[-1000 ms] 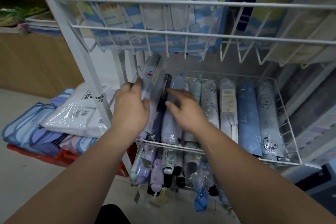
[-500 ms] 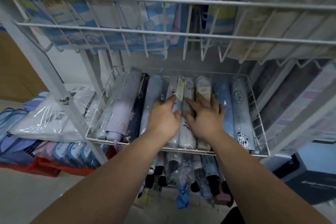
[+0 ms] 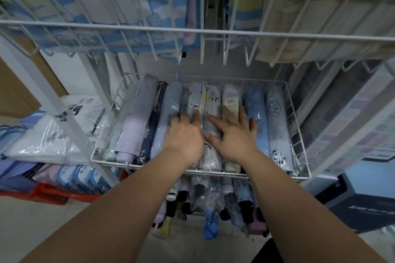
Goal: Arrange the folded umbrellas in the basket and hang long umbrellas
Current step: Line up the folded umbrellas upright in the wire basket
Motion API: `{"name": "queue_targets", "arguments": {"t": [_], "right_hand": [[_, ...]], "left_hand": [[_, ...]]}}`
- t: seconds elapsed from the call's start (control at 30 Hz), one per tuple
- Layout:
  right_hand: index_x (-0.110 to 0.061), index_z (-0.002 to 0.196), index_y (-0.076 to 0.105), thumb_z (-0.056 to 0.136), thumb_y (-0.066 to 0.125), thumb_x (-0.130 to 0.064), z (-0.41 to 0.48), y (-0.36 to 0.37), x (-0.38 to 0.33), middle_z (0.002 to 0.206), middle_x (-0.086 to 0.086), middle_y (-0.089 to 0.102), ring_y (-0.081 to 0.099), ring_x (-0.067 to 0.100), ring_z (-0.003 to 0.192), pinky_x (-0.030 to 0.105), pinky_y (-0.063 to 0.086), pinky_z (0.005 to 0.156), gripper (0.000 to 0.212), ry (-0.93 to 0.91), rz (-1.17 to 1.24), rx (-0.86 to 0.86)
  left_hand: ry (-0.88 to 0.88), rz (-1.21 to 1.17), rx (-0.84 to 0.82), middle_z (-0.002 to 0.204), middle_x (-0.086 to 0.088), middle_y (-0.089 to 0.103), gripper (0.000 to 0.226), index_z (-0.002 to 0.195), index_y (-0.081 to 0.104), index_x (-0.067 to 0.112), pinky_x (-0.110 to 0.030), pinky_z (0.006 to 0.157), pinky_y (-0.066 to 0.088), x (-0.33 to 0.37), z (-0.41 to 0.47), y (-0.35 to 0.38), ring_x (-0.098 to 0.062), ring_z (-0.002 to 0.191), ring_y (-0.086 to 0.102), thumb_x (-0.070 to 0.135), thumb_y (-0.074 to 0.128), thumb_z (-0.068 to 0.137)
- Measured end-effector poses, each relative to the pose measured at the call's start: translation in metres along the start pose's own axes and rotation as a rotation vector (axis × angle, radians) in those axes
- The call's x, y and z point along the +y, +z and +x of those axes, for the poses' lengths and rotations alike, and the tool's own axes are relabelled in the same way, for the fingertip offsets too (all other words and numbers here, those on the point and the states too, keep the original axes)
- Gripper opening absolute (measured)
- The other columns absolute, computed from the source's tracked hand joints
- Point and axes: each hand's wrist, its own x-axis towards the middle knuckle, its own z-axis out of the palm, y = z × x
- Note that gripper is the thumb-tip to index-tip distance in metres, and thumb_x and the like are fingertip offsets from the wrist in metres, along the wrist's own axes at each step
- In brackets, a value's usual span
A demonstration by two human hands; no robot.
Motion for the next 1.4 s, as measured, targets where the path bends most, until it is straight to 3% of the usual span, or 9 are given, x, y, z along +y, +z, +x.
{"name": "queue_targets", "arguments": {"t": [0.17, 0.27, 0.33, 0.43, 0.53, 0.73, 0.83, 1.07, 1.4], "right_hand": [[-0.051, 0.148, 0.030, 0.091, 0.048, -0.061, 0.000, -0.006, -0.014, 0.167, -0.007, 0.008, -0.010, 0.033, 0.153, 0.063, -0.007, 0.119, 0.061, 0.025, -0.070, 0.008], [-0.047, 0.148, 0.031, 0.094, 0.045, -0.060, 0.001, -0.004, -0.035, 0.167, -0.002, 0.011, -0.006, 0.036, 0.153, 0.064, -0.010, 0.116, 0.058, -0.039, -0.089, 0.101], [-0.047, 0.150, 0.028, 0.095, 0.043, -0.061, 0.004, 0.000, -0.051, 0.167, -0.005, 0.008, -0.007, 0.035, 0.153, 0.064, -0.010, 0.116, 0.059, -0.122, -0.068, 0.067], [-0.049, 0.153, 0.021, 0.093, 0.039, -0.067, 0.009, 0.007, -0.066, 0.168, -0.009, 0.002, -0.015, 0.033, 0.152, 0.066, -0.013, 0.114, 0.065, -0.173, -0.127, -0.032], [-0.051, 0.153, 0.017, 0.090, 0.038, -0.074, 0.012, 0.016, -0.071, 0.167, -0.012, -0.007, -0.016, 0.034, 0.152, 0.067, -0.013, 0.115, 0.070, -0.164, -0.206, -0.082], [-0.055, 0.152, 0.011, 0.088, 0.029, -0.080, 0.012, 0.021, -0.070, 0.166, -0.013, -0.012, -0.014, 0.038, 0.151, 0.069, -0.009, 0.114, 0.071, -0.149, -0.273, -0.088], [-0.054, 0.152, 0.008, 0.086, 0.028, -0.082, 0.013, 0.019, -0.070, 0.166, -0.014, -0.014, -0.017, 0.037, 0.151, 0.070, -0.010, 0.113, 0.075, -0.133, -0.283, -0.101], [-0.051, 0.153, 0.012, 0.084, 0.024, -0.085, 0.010, 0.017, -0.069, 0.165, -0.016, -0.014, -0.016, 0.035, 0.152, 0.071, -0.006, 0.113, 0.077, -0.080, -0.223, -0.111], [-0.051, 0.153, 0.012, 0.085, 0.023, -0.085, 0.010, 0.022, -0.066, 0.165, -0.017, -0.015, -0.018, 0.035, 0.151, 0.070, -0.008, 0.114, 0.077, -0.097, -0.183, -0.094]], "left_hand": [[0.136, -0.056, 0.182, 0.118, -0.015, 0.063, 0.046, 0.141, 0.054, 0.018, -0.045, 0.087, 0.051, -0.029, -0.006, -0.020, -0.038, 0.106, 0.054, 0.020, 0.049, 0.095], [0.046, -0.090, 0.361, 0.110, -0.015, 0.066, 0.037, 0.124, 0.067, 0.018, -0.045, 0.081, 0.051, -0.060, -0.011, -0.035, -0.039, 0.097, 0.056, 0.017, 0.056, 0.088], [-0.084, -0.079, 0.370, 0.121, -0.017, 0.061, 0.046, 0.132, 0.060, 0.018, -0.047, 0.089, 0.048, -0.082, -0.015, -0.043, -0.042, 0.105, 0.054, 0.022, 0.060, 0.086], [-0.253, -0.058, 0.241, 0.133, -0.024, 0.051, 0.072, 0.150, 0.036, 0.024, -0.050, 0.099, 0.043, -0.107, -0.019, -0.045, -0.046, 0.119, 0.047, 0.041, 0.065, 0.086], [-0.273, -0.092, 0.125, 0.130, -0.027, 0.051, 0.079, 0.154, 0.025, 0.028, -0.050, 0.097, 0.045, -0.119, -0.021, -0.042, -0.048, 0.119, 0.047, 0.042, 0.065, 0.087], [-0.203, -0.212, 0.149, 0.126, -0.027, 0.052, 0.077, 0.154, 0.030, 0.028, -0.049, 0.093, 0.051, -0.121, -0.014, -0.044, -0.047, 0.114, 0.053, 0.021, 0.065, 0.086], [-0.174, -0.339, 0.208, 0.124, -0.027, 0.052, 0.072, 0.153, 0.038, 0.027, -0.044, 0.098, 0.046, -0.115, -0.014, -0.042, -0.045, 0.118, 0.050, 0.014, 0.063, 0.086], [-0.193, -0.156, 0.192, 0.115, -0.025, 0.051, 0.057, 0.139, 0.048, 0.025, -0.046, 0.087, 0.048, -0.121, -0.016, -0.040, -0.047, 0.106, 0.052, 0.020, 0.061, 0.084], [-0.208, -0.060, 0.123, 0.136, -0.018, 0.042, 0.060, 0.152, 0.035, 0.029, -0.049, 0.103, 0.042, -0.125, -0.021, -0.036, -0.040, 0.124, 0.042, 0.035, 0.052, 0.095]]}}
